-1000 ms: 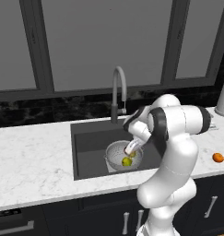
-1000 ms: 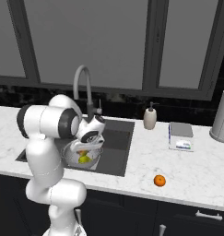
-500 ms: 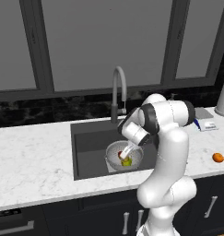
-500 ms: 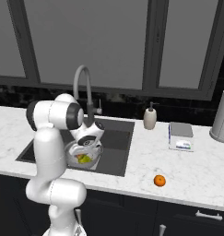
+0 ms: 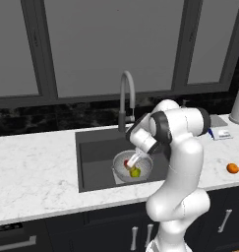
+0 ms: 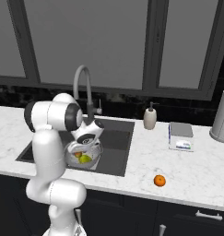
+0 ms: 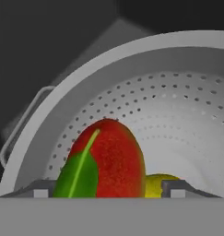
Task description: Put the colander in the sink, put the pear, mango, tangerine in the colander, and turn on the sink faucet and pour water over the colander.
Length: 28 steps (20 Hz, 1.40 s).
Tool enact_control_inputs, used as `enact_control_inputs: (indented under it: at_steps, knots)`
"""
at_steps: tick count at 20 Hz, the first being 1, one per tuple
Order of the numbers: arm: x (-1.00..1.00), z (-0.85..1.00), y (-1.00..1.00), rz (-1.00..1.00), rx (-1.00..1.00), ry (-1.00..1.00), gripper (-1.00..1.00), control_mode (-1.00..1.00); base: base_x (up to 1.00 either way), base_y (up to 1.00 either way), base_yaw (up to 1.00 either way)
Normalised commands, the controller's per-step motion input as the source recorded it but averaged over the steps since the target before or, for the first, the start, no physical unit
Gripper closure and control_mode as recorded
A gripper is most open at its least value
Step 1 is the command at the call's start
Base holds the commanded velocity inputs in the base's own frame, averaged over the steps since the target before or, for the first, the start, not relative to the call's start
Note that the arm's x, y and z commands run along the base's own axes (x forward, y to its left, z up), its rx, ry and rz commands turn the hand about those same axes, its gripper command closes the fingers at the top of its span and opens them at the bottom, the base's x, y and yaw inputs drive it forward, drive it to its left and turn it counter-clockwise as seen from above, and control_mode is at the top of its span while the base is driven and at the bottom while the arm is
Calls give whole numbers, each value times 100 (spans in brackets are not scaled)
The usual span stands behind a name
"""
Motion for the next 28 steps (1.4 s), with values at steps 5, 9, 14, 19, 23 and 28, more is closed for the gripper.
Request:
enact_control_inputs:
  at_steps: [5, 9, 14, 19, 23, 28]
  knots:
    - [-13, 79, -11, 0, 0, -7, -100, -100, 0, 0, 0]
    - [-22, 71, -25, 0, 0, -7, -100, -100, 0, 0, 0]
    - [-53, 54, -92, -6, -7, -13, -100, -100, 0, 0, 0]
    - [-47, 42, -100, -20, -7, -4, -100, -100, 0, 0, 0]
    - [-17, 81, -100, -29, -1, 0, -100, -100, 0, 0, 0]
    - [-2, 97, -100, -34, 0, 7, -100, -100, 0, 0, 0]
